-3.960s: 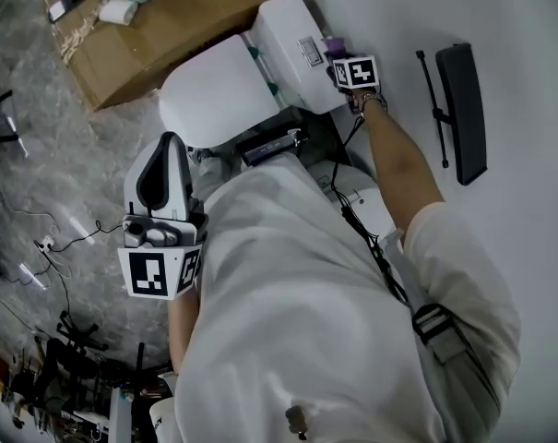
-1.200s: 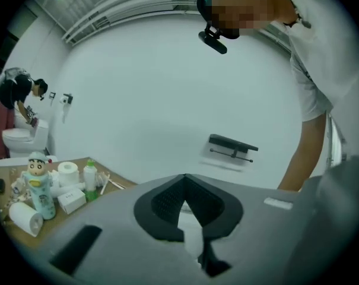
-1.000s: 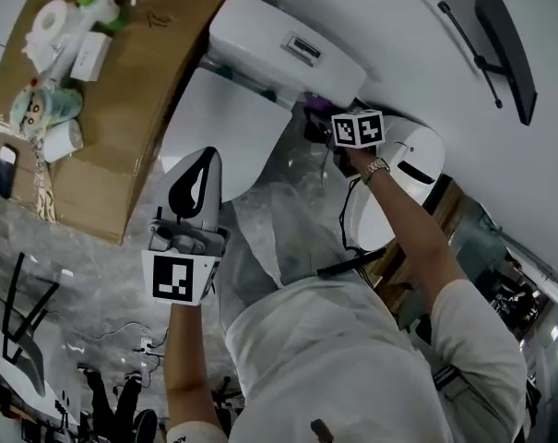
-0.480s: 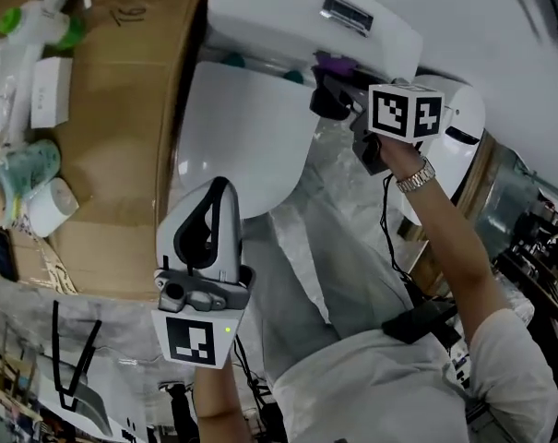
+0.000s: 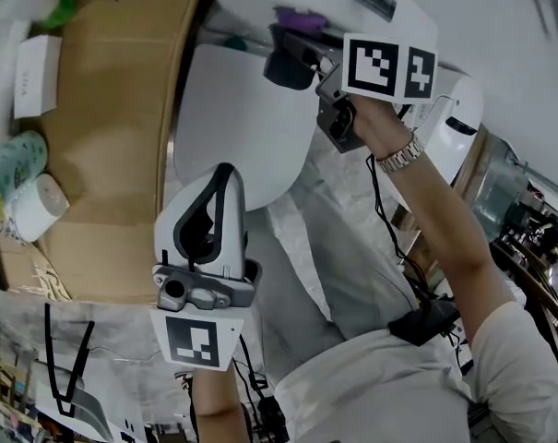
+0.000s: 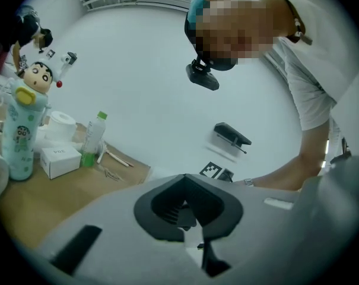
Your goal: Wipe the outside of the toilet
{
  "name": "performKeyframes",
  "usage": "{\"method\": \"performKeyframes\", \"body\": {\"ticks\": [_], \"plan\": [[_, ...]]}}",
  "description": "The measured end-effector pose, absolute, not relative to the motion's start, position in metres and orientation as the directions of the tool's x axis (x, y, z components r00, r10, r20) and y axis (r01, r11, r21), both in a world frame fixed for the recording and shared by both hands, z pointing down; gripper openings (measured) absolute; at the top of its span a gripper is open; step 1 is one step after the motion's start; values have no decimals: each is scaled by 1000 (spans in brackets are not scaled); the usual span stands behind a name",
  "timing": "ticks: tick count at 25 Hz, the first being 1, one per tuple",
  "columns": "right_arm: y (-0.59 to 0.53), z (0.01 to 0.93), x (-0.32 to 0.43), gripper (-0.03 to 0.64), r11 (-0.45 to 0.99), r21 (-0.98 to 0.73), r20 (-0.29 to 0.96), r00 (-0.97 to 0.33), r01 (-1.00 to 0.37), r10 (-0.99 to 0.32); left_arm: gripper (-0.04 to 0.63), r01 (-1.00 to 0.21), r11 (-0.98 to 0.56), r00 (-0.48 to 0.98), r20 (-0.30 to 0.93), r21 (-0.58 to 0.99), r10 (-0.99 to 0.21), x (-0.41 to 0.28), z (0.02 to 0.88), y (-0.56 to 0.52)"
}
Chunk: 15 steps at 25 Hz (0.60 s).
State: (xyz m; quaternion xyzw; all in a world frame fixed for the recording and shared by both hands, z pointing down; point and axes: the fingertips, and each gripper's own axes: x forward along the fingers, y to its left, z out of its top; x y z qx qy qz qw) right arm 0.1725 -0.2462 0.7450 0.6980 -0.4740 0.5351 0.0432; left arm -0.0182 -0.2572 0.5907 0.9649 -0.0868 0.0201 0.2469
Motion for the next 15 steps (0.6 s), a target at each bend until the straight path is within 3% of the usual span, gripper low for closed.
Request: {"method": "performKeyframes", "body": {"ticks": [15], "plan": [[-338, 755, 118, 103, -490, -494, 750, -66, -718, -658, 5, -256, -839, 964, 58, 481, -261, -74, 595, -287]]}}
